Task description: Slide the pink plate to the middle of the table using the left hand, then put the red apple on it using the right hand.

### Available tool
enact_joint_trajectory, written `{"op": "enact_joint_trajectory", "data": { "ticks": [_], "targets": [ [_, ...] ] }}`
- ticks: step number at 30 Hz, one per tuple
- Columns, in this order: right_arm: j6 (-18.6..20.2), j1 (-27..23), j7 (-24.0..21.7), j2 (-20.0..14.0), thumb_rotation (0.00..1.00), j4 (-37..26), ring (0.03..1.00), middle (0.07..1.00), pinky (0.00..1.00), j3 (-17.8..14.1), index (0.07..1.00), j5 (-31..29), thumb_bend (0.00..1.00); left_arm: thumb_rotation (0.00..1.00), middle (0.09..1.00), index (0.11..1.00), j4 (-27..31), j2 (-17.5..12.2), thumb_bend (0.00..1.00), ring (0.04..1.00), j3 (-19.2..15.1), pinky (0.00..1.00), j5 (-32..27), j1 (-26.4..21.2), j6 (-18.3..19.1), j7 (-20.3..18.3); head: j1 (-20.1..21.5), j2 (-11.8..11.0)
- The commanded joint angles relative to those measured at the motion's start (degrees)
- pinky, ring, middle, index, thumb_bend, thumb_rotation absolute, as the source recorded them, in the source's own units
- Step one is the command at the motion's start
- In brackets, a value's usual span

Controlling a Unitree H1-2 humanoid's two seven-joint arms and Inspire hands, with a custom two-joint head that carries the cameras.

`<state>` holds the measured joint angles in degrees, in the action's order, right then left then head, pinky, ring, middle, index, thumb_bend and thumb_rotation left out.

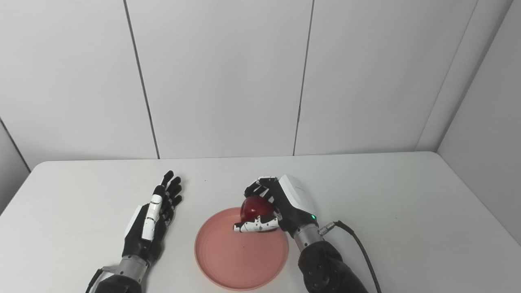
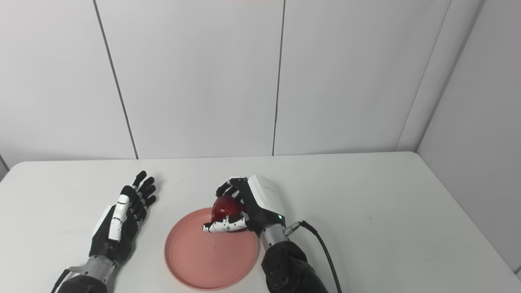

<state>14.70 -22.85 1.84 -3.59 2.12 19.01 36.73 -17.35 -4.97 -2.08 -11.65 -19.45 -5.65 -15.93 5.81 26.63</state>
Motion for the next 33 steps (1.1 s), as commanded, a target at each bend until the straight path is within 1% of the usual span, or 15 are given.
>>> {"op": "enact_joint_trajectory", "data": {
  "ticks": [1,5,8,9,11,13,16,22,24,25,27,28,29,31,33],
  "targets": [
    [-3.3,-2.3,0.1,0.5,0.0,-0.8,0.362,0.432,0.14,0.4,0.514,-0.2,0.51,1.0,0.97,0.959,1.9,0.7,0.64,0.993,0.3,1.0,0.9,-1.2,-2.0,1.0,-0.2,0.0],
    [-2.6,-2.1,-1.0,0.3,0.0,-0.6,0.356,0.439,0.16,1.6,0.522,0.2,0.51,1.0,0.967,0.957,2.6,1.3,0.63,0.987,0.8,1.0,1.3,-1.1,-1.9,1.7,-1.6,0.0],
    [-3.6,-1.5,-1.2,-0.2,0.0,0.4,0.355,0.437,0.16,2.3,0.524,-0.1,0.51,1.0,0.962,0.951,3.1,1.7,0.63,0.978,1.0,0.98,1.9,-1.0,-1.9,2.4,-2.9,-0.1],
    [-4.1,-1.3,-1.1,-0.4,0.0,0.9,0.387,0.471,0.15,2.5,0.496,-0.3,0.51,1.0,0.96,0.949,3.3,1.8,0.63,0.976,1.1,0.98,2.1,-1.0,-1.8,2.6,-2.9,-0.1],
    [-4.9,-1.0,-1.3,-0.6,0.0,1.5,0.404,0.488,0.14,2.8,0.482,-0.7,0.51,1.0,0.959,0.947,3.3,2.0,0.63,0.974,1.2,0.98,2.5,-1.0,-1.8,2.8,-3.5,-0.1],
    [-5.6,-0.6,-1.4,-0.9,0.0,2.0,0.368,0.443,0.13,3.1,0.512,-0.9,0.51,1.0,0.956,0.942,3.2,2.1,0.63,0.972,1.3,0.97,2.8,-1.1,-1.8,3.0,-3.6,-0.1],
    [-5.8,0.0,-1.9,-1.4,0.0,1.7,0.36,0.433,0.12,3.6,0.518,-0.9,0.51,1.0,0.962,0.948,3.4,2.2,0.63,0.975,1.4,0.97,2.3,-1.1,-1.6,3.0,-3.6,0.0],
    [-7.5,1.0,-2.6,-2.3,0.0,1.3,0.35,0.435,0.13,4.6,0.521,-1.5,0.5,1.0,0.967,0.95,3.4,2.3,0.62,0.976,1.5,0.97,1.9,-1.0,-1.5,2.9,-3.6,0.2],
    [-7.4,1.5,-3.2,-2.7,0.0,0.5,0.341,0.437,0.14,4.9,0.525,-1.7,0.5,1.0,0.969,0.951,3.6,2.2,0.61,0.978,1.6,0.97,1.7,-1.0,-1.3,2.8,-3.4,0.3],
    [-7.1,1.6,-3.5,-2.9,0.0,0.1,0.375,0.473,0.15,4.9,0.499,-1.7,0.51,1.0,0.971,0.954,3.5,2.1,0.61,0.979,1.6,0.98,1.7,-1.0,-1.3,2.7,-3.4,0.3],
    [-6.6,1.9,-4.2,-3.1,0.0,-0.7,0.355,0.452,0.17,4.9,0.521,-1.8,0.5,1.0,0.971,0.956,3.4,2.1,0.61,0.981,1.6,0.99,1.8,-1.0,-1.5,2.9,-3.4,0.2],
    [-6.4,2.0,-4.6,-3.2,0.0,-0.9,0.392,0.491,0.29,4.8,0.518,-2.0,0.51,1.0,0.966,0.95,3.3,2.2,0.61,0.975,1.6,0.98,1.9,-1.0,-1.6,3.0,-3.4,0.2],
    [-6.5,2.1,-4.9,-3.4,0.05,-1.2,0.462,0.543,0.38,4.7,0.51,-2.1,0.51,1.0,0.965,0.95,3.2,2.2,0.62,0.973,1.6,0.97,2.0,-1.0,-1.6,3.0,-3.4,0.2],
    [-7.3,2.5,-5.0,-3.8,0.11,-1.5,0.538,0.598,0.45,4.5,0.5,-2.4,0.5,1.0,0.966,0.95,3.2,2.1,0.62,0.973,1.6,0.97,2.0,-1.0,-1.6,3.0,-3.3,0.3],
    [-8.1,2.8,-4.8,-4.1,0.36,-1.9,0.679,0.71,0.61,4.3,0.691,-2.7,0.59,1.0,0.965,0.949,3.4,2.2,0.62,0.973,1.6,0.97,1.9,-1.0,-1.4,3.0,-3.2,0.3]
  ]
}}
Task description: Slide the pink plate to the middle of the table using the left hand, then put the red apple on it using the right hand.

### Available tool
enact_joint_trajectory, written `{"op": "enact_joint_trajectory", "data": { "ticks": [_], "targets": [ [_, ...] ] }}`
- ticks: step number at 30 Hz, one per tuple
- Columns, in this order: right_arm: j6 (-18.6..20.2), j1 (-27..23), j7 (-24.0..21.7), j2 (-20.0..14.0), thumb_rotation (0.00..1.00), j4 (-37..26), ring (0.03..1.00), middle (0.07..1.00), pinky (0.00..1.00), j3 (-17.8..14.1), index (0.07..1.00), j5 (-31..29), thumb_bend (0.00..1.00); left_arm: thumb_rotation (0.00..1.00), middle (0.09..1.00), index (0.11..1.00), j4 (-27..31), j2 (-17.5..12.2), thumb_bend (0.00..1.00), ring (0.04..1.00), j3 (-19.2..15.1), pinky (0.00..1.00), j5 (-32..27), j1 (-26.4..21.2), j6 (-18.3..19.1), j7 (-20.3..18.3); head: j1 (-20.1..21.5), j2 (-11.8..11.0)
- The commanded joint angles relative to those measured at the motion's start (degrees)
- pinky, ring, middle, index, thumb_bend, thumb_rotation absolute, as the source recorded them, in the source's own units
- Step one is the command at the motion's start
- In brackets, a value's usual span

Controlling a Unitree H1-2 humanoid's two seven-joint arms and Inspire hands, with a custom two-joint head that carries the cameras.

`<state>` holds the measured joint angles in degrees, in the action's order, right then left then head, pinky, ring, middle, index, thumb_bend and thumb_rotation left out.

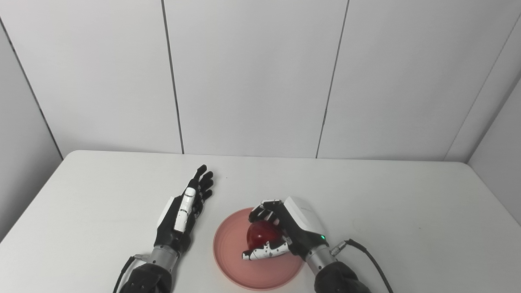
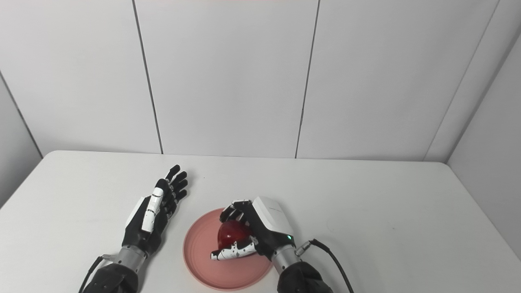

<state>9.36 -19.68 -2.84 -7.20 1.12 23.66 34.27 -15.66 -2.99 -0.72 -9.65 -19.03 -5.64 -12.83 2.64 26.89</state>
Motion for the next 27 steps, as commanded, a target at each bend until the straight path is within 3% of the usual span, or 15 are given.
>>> {"op": "enact_joint_trajectory", "data": {
  "ticks": [1,3,10,14,15,18,19,22,27],
  "targets": [
    [-3.6,-0.1,-0.1,-0.7,0.4,-1.0,0.701,0.727,0.63,-0.6,0.718,-0.9,0.6,1.0,0.965,0.949,1.6,0.1,0.62,0.973,0.2,0.97,-0.1,-1.4,-1.5,-0.1,0.0,0.0],
    [-4.5,0.3,-0.4,-0.9,0.63,-1.2,0.807,0.834,0.74,-1.2,0.825,-2.3,0.65,1.0,0.965,0.948,1.4,0.1,0.62,0.974,0.2,0.97,-0.1,-1.5,-1.7,-0.2,0.0,0.0],
    [-6.8,1.5,-0.6,-1.1,0.92,-1.5,0.915,0.955,0.83,-3.7,0.952,-6.3,0.72,1.0,0.967,0.95,1.2,0.2,0.61,0.978,0.4,0.98,-0.3,-1.5,-1.7,-0.3,0.4,-0.1],
    [-9.2,2.2,1.6,-0.8,0.99,-1.4,0.925,0.983,0.84,-5.4,0.988,-7.1,0.75,1.0,0.967,0.948,1.1,0.5,0.59,0.978,0.4,0.98,-0.4,-1.4,-1.9,-0.3,0.3,-0.2],
    [-9.3,2.4,2.5,-0.6,1.0,-1.7,0.886,0.98,0.76,-5.8,0.987,-6.4,0.77,1.0,0.969,0.95,1.0,0.4,0.59,0.979,0.4,0.98,-0.4,-1.4,-2.2,-0.4,0.3,-0.2],
    [-10.7,2.8,3.8,-0.1,1.0,-1.7,0.845,0.978,0.69,-7.6,0.988,-7.9,0.78,1.0,0.97,0.952,1.1,0.3,0.59,0.979,0.5,0.97,-0.3,-1.3,-2.3,-0.5,0.2,-0.2],
    [-11.5,2.9,3.8,0.2,1.0,-1.5,0.901,0.989,0.79,-8.4,0.994,-9.5,0.78,1.0,0.972,0.953,1.1,0.3,0.59,0.98,0.5,0.98,-0.3,-1.3,-2.2,-0.5,0.3,-0.3],
    [-14.5,2.8,3.8,0.4,1.0,-0.6,0.985,0.999,0.95,-10.7,1.0,-13.4,0.74,1.0,0.973,0.954,1.3,0.4,0.59,0.983,0.5,0.99,-0.4,-1.2,-2.0,-0.5,0.4,-0.4],
    [-16.0,2.6,5.6,0.3,1.0,-0.1,1.0,1.0,0.98,-14.1,1.0,-14.9,0.71,1.0,0.976,0.956,0.8,0.4,0.6,0.985,0.5,0.99,-0.6,-1.2,-2.5,-0.7,0.3,-0.5]
  ]
}}
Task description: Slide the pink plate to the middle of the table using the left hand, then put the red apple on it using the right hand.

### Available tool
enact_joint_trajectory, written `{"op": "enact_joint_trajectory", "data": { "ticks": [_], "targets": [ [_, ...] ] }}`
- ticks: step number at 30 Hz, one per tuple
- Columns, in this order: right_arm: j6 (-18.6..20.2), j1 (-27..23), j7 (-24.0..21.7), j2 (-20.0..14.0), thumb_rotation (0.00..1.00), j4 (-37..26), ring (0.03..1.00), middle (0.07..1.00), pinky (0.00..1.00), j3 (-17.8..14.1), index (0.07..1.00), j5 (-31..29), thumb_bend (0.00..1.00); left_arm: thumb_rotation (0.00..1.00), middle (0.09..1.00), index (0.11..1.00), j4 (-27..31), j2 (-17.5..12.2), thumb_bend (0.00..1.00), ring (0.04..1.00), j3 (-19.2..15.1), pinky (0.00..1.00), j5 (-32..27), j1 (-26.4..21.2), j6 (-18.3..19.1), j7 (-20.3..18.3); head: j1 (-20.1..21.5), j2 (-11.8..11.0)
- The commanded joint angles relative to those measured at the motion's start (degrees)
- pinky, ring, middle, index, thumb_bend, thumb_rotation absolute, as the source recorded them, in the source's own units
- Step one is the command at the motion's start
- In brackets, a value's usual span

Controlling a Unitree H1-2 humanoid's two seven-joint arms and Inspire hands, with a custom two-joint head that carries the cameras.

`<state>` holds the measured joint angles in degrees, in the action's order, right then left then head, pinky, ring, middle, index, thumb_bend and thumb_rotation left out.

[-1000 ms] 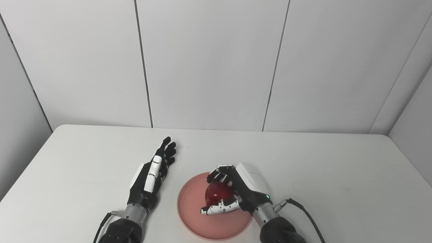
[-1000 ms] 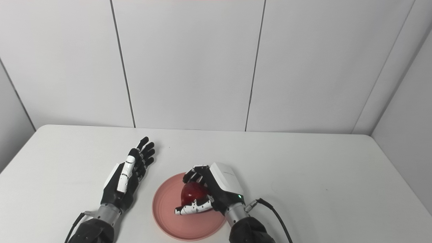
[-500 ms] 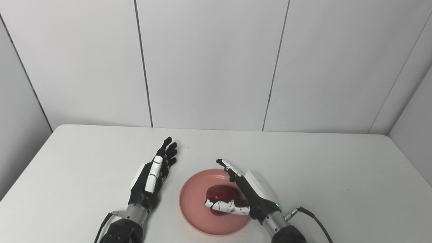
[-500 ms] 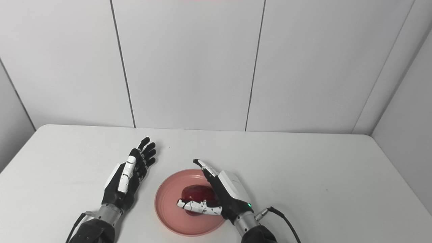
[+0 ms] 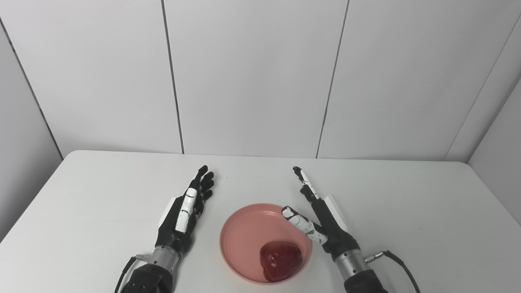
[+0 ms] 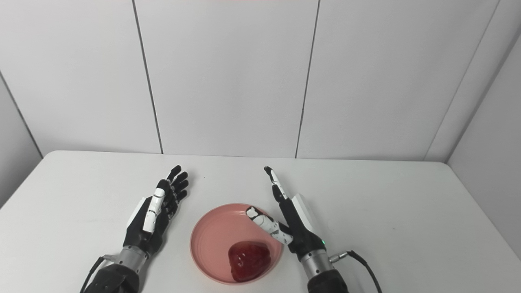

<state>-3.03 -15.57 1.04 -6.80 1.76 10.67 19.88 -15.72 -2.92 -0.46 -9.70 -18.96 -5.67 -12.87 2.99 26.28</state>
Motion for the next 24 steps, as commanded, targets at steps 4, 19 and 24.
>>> {"op": "enact_joint_trajectory", "data": {
  "ticks": [4,19,24],
  "targets": [
    [-4.1,-1.0,2.0,0.2,1.0,-0.6,1.0,1.0,0.94,-4.0,1.0,-3.4,0.68,1.0,0.976,0.957,0.9,0.3,0.6,0.986,0.3,0.99,-0.4,-1.3,-2.4,-0.5,-0.2,-0.1],
    [-5.1,-0.8,3.8,2.0,1.0,6.2,0.98,0.993,0.95,-9.3,1.0,-8.0,0.67,1.0,0.985,0.964,-0.5,0.1,0.61,0.999,-0.1,1.0,-1.0,-1.5,-2.8,-1.1,-0.9,-0.8],
    [-5.7,-0.7,3.7,2.5,1.0,7.1,0.992,1.0,0.97,-9.5,1.0,-8.8,0.71,1.0,0.985,0.967,-0.8,0.0,0.61,0.999,-0.2,1.0,-0.5,-1.7,-3.2,-0.8,-1.0,-1.2]
  ]
}}
